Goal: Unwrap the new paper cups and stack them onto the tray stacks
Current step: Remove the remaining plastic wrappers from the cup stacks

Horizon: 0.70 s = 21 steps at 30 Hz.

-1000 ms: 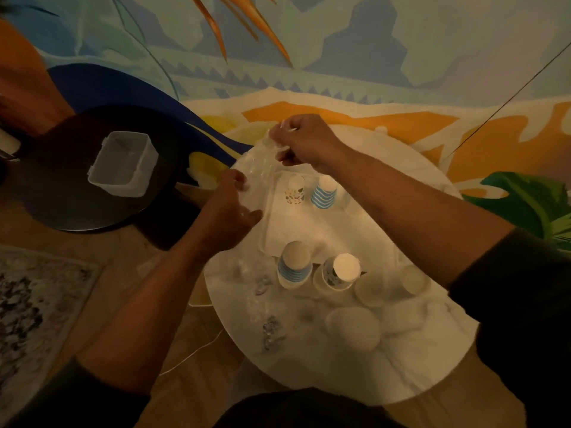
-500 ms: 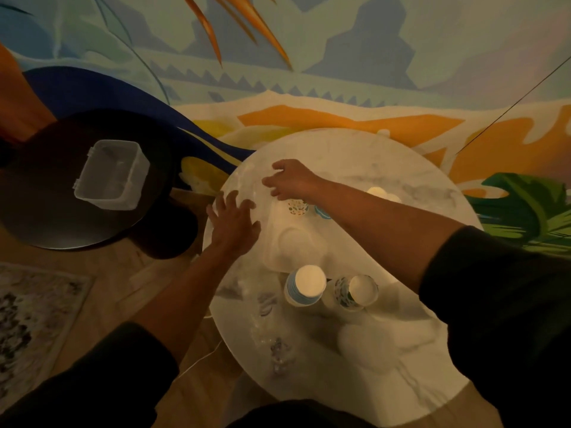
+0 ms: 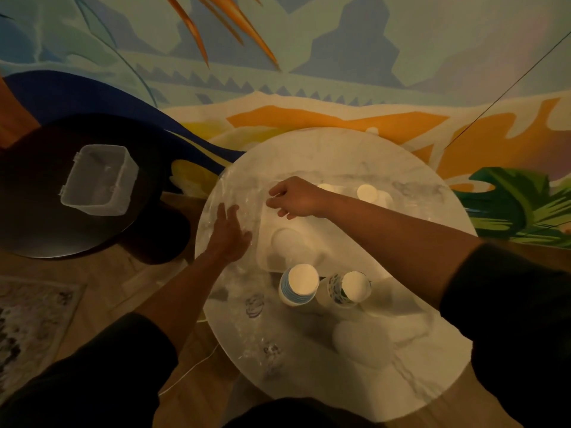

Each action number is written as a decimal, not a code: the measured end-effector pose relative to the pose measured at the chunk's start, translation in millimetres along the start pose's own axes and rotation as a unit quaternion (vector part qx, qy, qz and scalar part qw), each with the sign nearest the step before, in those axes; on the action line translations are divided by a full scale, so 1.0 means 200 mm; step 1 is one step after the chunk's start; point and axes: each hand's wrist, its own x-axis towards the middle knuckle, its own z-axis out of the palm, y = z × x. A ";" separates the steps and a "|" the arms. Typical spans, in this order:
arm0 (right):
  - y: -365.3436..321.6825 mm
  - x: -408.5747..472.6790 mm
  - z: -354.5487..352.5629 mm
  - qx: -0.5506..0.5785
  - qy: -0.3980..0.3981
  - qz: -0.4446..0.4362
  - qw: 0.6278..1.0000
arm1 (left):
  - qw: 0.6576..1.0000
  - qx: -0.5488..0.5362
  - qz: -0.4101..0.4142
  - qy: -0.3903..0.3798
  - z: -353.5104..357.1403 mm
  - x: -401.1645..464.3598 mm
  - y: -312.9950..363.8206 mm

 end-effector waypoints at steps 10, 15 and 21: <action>0.03 -0.15 -0.10 -0.038 0.008 -0.026 0.999 | 1.000 -0.005 -0.026 0.003 -0.05 -0.02 -0.02; 0.03 -0.25 -0.15 -0.047 0.017 -0.043 0.998 | 0.996 -0.042 -0.074 0.028 -0.07 -0.02 -0.05; 0.06 -0.31 -0.18 -0.065 0.019 -0.048 0.997 | 0.995 -0.042 -0.085 -0.027 -0.06 0.00 -0.09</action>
